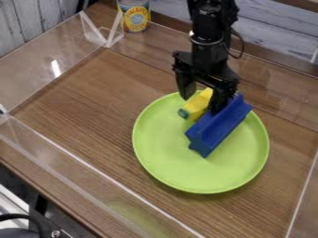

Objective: Remove the banana from inside the green plate and put it on the table

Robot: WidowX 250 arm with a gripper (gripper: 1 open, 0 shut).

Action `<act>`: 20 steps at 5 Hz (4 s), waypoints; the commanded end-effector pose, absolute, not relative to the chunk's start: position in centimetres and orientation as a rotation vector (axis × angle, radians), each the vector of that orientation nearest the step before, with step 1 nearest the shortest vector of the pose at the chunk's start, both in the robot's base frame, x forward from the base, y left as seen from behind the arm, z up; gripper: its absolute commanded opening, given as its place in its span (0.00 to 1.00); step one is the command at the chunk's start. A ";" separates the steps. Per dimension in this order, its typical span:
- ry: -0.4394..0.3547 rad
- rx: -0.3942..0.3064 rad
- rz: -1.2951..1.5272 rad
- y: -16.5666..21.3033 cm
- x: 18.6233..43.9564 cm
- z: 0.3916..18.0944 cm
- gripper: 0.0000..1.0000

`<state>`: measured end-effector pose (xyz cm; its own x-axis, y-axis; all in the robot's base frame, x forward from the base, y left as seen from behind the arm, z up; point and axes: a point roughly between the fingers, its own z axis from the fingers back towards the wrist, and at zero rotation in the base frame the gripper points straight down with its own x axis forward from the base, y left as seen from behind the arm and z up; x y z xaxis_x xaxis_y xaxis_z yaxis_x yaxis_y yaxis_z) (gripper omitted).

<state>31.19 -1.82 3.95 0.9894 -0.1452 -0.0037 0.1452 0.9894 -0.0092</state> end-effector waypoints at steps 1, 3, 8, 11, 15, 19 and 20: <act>0.038 -0.005 -0.161 -2.1 30.6 2.1 1.00; 0.039 -0.006 -0.171 -2.3 30.6 1.9 0.00; -0.005 0.005 -0.140 -1.1 30.8 7.5 0.00; -0.069 -0.002 -0.096 1.2 30.8 9.7 0.00; -0.101 -0.052 -0.120 1.0 31.1 7.9 1.00; -0.126 -0.082 -0.152 0.1 33.3 5.5 1.00; -0.133 -0.090 -0.153 -0.2 33.6 4.9 1.00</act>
